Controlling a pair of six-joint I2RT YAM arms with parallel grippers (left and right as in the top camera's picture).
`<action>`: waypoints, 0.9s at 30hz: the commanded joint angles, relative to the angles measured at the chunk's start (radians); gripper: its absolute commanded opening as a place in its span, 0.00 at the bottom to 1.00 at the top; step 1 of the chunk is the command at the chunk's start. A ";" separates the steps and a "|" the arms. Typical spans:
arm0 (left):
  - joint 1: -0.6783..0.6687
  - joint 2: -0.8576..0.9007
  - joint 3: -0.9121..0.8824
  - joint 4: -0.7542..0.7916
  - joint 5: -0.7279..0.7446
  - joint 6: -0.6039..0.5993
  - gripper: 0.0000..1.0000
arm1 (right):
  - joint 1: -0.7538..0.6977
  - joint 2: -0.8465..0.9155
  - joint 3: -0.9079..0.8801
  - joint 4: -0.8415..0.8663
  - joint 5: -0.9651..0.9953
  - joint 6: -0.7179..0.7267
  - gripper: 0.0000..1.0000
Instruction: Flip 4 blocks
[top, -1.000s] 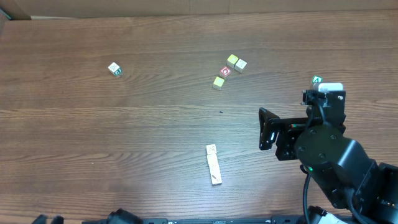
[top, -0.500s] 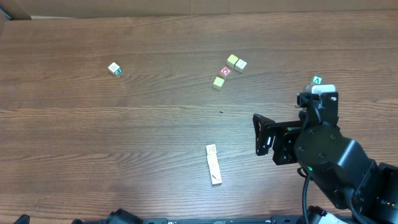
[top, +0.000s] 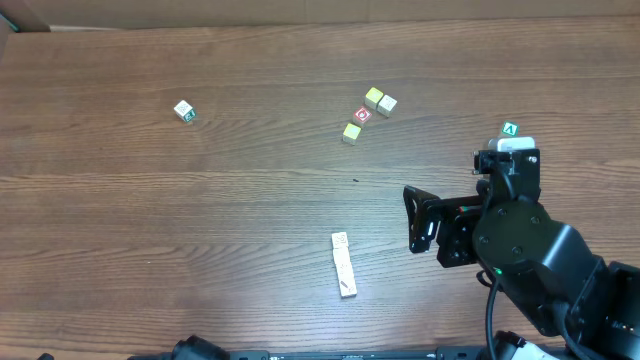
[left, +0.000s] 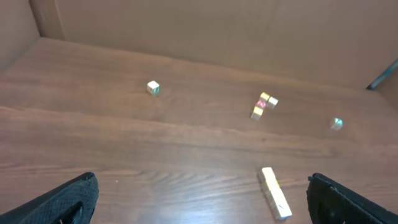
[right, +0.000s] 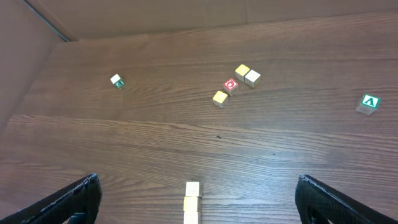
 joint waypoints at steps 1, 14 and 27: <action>0.004 -0.002 -0.018 0.064 -0.064 0.014 1.00 | 0.003 -0.001 0.014 0.002 -0.001 -0.007 1.00; 0.264 -0.089 -0.610 0.840 0.086 0.180 1.00 | 0.003 -0.001 0.014 0.002 -0.001 -0.007 1.00; 0.465 -0.356 -1.378 1.606 0.309 0.214 1.00 | 0.003 -0.001 0.014 0.002 -0.001 -0.007 1.00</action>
